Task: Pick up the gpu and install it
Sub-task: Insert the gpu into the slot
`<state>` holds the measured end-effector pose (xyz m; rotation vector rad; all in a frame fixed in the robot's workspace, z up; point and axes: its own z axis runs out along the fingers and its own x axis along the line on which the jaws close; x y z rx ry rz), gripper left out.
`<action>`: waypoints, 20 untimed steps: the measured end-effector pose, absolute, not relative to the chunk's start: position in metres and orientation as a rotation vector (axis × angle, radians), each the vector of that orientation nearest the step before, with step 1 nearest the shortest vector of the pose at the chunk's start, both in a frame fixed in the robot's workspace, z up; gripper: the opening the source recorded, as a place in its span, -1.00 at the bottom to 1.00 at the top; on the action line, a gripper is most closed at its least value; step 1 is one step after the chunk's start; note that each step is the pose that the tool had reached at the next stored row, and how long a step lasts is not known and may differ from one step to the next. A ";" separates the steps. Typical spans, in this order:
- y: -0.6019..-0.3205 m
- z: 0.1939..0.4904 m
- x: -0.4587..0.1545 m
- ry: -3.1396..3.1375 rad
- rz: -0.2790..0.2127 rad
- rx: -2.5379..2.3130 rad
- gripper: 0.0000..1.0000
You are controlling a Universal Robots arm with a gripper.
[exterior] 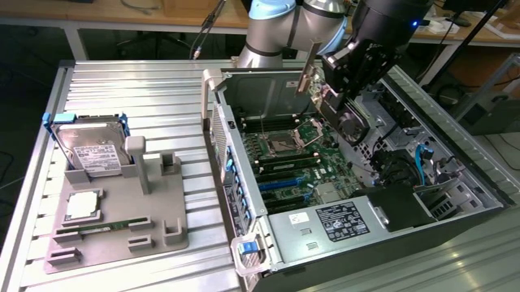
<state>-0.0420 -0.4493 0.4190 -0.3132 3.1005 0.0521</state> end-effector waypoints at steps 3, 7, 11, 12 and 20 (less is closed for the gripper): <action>-0.449 0.419 -0.042 3.098 0.053 -0.341 -0.47; -0.449 0.419 -0.042 3.092 0.052 -0.396 -0.47; -0.449 0.419 -0.042 3.087 0.052 -0.439 -0.47; -0.449 0.419 -0.042 3.085 0.052 -0.453 -0.47; -0.449 0.419 -0.042 3.068 0.054 -0.559 -0.47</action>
